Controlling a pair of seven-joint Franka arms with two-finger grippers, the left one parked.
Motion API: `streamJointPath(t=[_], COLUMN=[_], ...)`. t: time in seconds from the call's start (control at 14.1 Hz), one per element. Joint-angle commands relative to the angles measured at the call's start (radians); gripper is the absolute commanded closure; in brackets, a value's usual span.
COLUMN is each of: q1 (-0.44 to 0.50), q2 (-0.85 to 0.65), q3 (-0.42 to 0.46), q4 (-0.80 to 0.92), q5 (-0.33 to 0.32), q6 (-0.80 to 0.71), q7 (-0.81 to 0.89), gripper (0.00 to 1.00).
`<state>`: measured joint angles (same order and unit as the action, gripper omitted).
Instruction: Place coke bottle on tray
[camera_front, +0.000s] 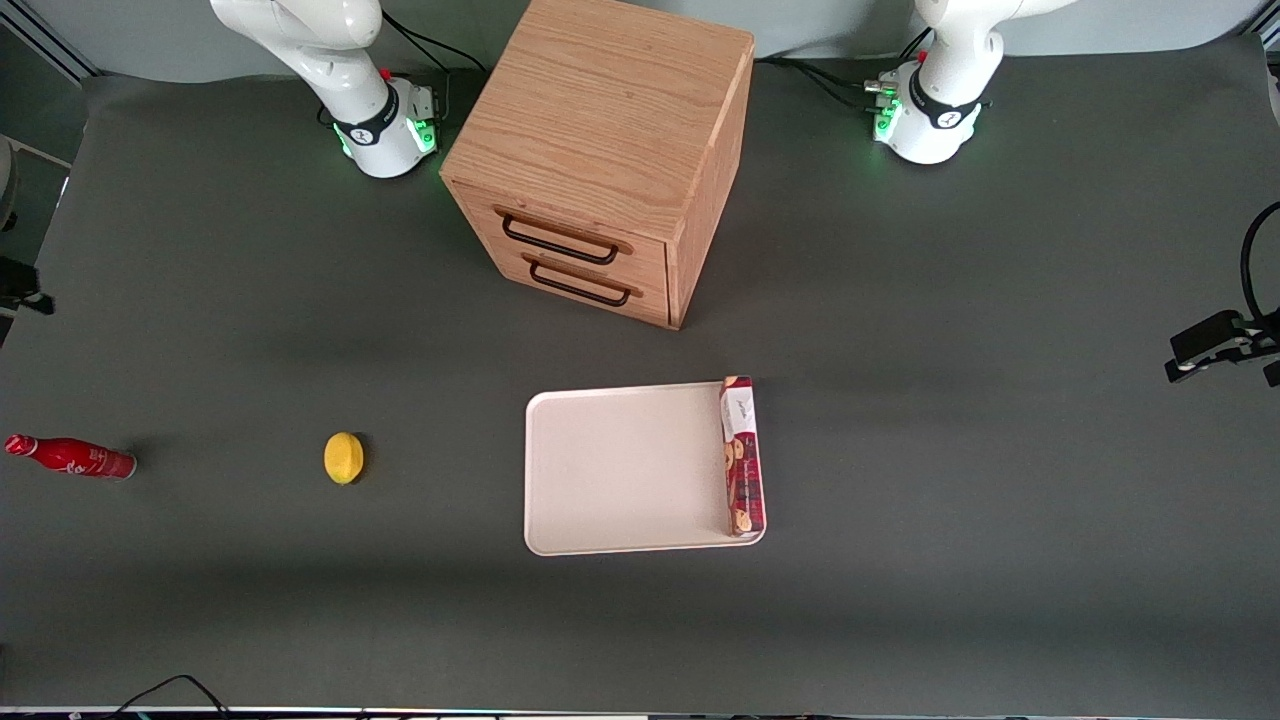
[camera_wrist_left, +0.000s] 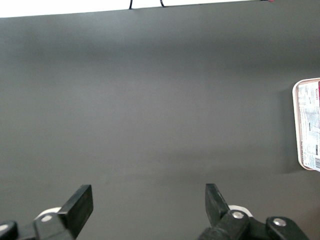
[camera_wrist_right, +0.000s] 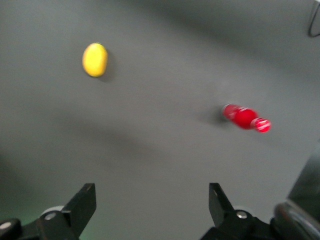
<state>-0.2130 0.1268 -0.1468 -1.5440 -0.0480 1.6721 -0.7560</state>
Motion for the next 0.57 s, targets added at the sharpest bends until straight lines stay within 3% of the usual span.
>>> streamJointPath(t=[0.0, 0.21, 0.35, 0.5], q1=[0.014, 0.009, -0.005, -0.008], q2=[0.100, 0.262, 0.402, 0.473], q3=[-0.110, -0.238, -0.293, -0.321], q4=[0.024, 0.047, 0.151, 0.202], q5=[0.008, 0.182, 0.325, 0.364], q6=[0.121, 0.288, 0.295, 0.296], q7=[-0.240, -0.555, -0.698, -0.726], gripper=[0.00, 0.00, 0.00, 0.00])
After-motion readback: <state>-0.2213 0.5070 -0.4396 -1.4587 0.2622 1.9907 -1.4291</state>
